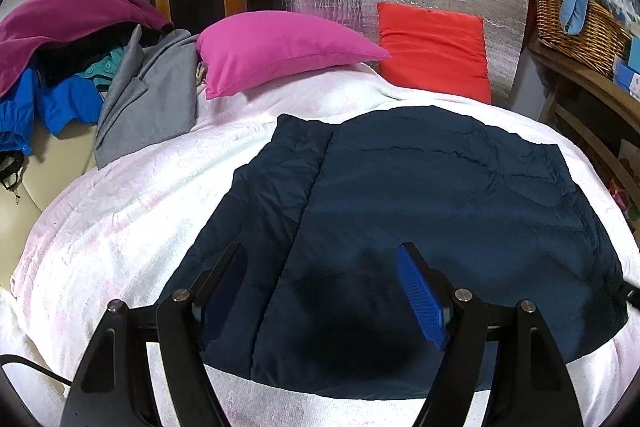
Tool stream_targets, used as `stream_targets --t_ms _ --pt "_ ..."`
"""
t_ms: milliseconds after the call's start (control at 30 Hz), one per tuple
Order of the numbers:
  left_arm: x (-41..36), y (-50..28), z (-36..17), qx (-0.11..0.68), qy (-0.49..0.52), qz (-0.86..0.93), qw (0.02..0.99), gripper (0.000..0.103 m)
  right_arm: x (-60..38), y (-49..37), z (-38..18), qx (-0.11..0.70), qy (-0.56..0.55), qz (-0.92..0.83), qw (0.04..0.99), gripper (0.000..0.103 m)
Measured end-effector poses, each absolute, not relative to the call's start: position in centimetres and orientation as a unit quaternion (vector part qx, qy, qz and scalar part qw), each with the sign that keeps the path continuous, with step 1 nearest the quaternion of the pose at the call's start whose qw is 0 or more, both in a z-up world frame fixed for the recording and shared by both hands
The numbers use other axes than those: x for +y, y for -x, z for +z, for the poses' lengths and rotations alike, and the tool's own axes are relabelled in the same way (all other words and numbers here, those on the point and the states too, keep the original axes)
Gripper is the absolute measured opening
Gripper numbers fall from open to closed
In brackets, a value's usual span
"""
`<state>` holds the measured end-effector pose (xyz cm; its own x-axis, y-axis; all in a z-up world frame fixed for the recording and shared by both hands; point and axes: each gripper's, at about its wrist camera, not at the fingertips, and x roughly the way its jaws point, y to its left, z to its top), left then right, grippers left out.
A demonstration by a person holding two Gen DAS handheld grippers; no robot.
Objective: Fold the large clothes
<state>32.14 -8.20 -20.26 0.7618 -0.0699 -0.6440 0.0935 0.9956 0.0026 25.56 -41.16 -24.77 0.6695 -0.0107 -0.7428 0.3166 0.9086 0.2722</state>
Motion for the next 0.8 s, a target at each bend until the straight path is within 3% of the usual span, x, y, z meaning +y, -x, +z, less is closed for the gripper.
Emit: stream_targets --t_ms 167,367,600,800 --pt "-8.4 -32.4 -20.6 0.353 -0.019 -0.049 0.934 0.078 -41.3 -25.1 -23.3 0.344 -0.196 -0.092 0.914 0.052" --pt "-8.0 -33.3 -21.7 0.393 -0.009 -0.056 0.918 0.078 -40.5 -26.9 -26.9 0.433 -0.207 -0.091 0.872 0.053" --pt "-6.6 -33.1 -22.4 0.417 0.0 -0.058 0.907 0.079 -41.3 -26.4 -26.2 0.417 -0.229 -0.067 0.877 0.054" --pt "-0.8 -31.3 -21.6 0.433 0.115 -0.045 0.893 0.079 -43.3 -23.6 -26.1 0.399 -0.343 0.025 0.85 0.072"
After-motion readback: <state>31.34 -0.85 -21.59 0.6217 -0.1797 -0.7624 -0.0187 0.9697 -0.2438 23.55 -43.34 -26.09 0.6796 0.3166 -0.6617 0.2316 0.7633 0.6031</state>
